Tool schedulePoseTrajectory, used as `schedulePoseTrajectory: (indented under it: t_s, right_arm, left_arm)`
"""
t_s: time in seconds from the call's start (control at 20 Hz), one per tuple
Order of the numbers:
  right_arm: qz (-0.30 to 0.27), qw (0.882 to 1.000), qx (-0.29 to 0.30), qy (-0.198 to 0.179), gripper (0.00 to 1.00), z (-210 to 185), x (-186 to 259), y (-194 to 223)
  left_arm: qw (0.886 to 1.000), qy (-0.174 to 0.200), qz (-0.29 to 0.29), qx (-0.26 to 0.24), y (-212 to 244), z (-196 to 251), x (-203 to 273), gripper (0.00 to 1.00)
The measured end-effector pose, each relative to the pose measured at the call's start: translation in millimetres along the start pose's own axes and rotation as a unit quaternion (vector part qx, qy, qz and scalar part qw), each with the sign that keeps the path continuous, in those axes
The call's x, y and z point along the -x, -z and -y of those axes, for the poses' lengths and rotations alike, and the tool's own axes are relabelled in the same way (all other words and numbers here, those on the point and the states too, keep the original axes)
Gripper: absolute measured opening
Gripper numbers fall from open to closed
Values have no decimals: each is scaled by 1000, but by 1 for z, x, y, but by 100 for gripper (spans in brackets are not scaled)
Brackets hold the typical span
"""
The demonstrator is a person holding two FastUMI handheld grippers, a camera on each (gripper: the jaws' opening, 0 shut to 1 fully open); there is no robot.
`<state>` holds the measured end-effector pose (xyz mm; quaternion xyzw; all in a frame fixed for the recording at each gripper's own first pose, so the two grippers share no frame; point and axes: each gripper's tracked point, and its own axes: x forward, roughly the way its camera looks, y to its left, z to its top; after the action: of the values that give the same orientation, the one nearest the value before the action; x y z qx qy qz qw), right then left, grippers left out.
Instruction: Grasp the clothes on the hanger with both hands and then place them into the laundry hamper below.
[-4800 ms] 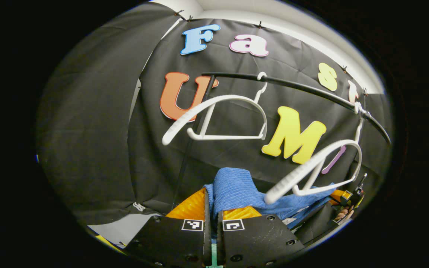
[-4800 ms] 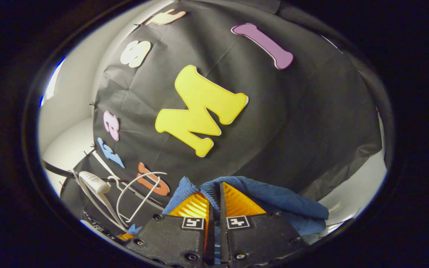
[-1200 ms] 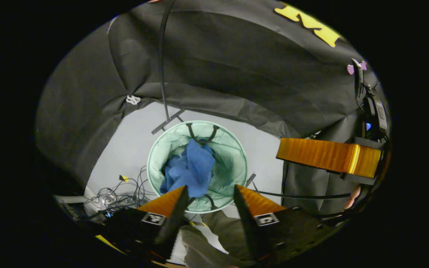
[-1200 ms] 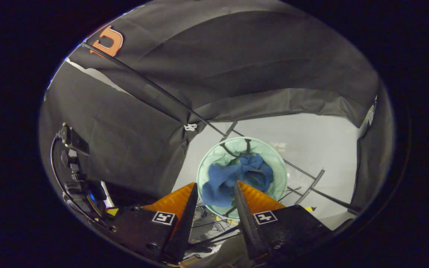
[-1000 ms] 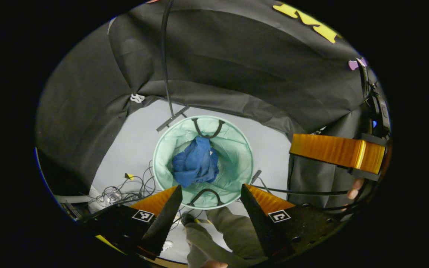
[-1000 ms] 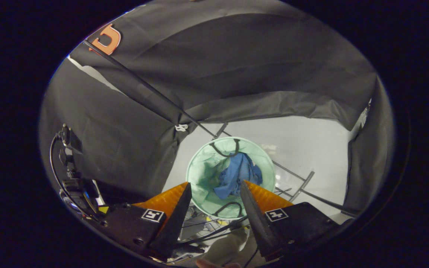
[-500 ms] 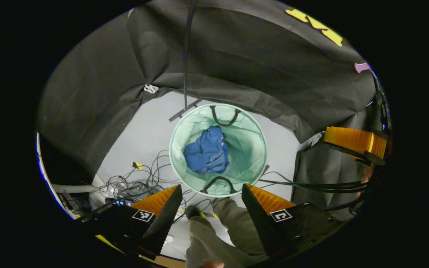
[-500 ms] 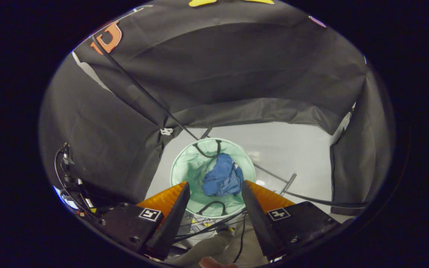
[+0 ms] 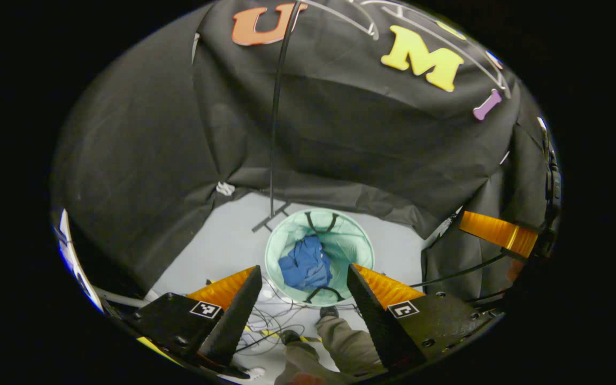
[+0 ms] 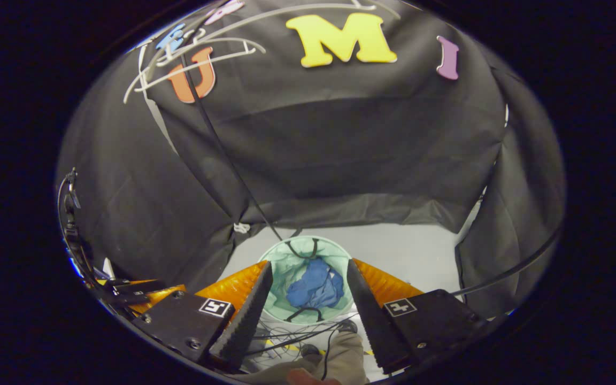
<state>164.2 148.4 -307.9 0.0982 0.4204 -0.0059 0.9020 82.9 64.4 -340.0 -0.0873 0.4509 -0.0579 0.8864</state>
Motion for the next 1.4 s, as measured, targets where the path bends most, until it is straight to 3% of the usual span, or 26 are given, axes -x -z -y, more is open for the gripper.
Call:
schedulePoseTrajectory:
  t_s: [0.3, 0.55, 0.75, 0.95, 1.0, 1.1, 1.2, 1.4]
  right_arm:
    - [77, 996, -18, 30, 89, 14, 81, -3]
    - [140, 989, -8, 56, 89, 34, 153, -26]
    - [191, 980, 2, 58, 89, 58, 192, -41]
    - [219, 975, 22, 40, 89, 82, 234, -40]
    - [227, 973, 30, 36, 89, 88, 245, -42]
    - [252, 966, 46, 29, 89, 104, 273, -49]
    - [271, 960, 62, 17, 89, 114, 299, -54]
    - [309, 949, 66, -20, 91, 143, 344, -61]
  left_arm:
    - [995, 34, 77, -47, -28, 18, 72, 97]
    - [983, 63, 152, -87, -52, 37, 114, 97]
    - [975, 36, 186, -114, -48, 38, 138, 97]
    - [965, 10, 244, -92, -60, 63, 185, 100]
    - [961, 7, 264, -84, -64, 71, 198, 92]
    - [951, 1, 302, -73, -68, 90, 227, 92]
    - [940, -13, 333, -71, -67, 104, 257, 100]
    - [919, -29, 387, -70, -56, 130, 311, 97]
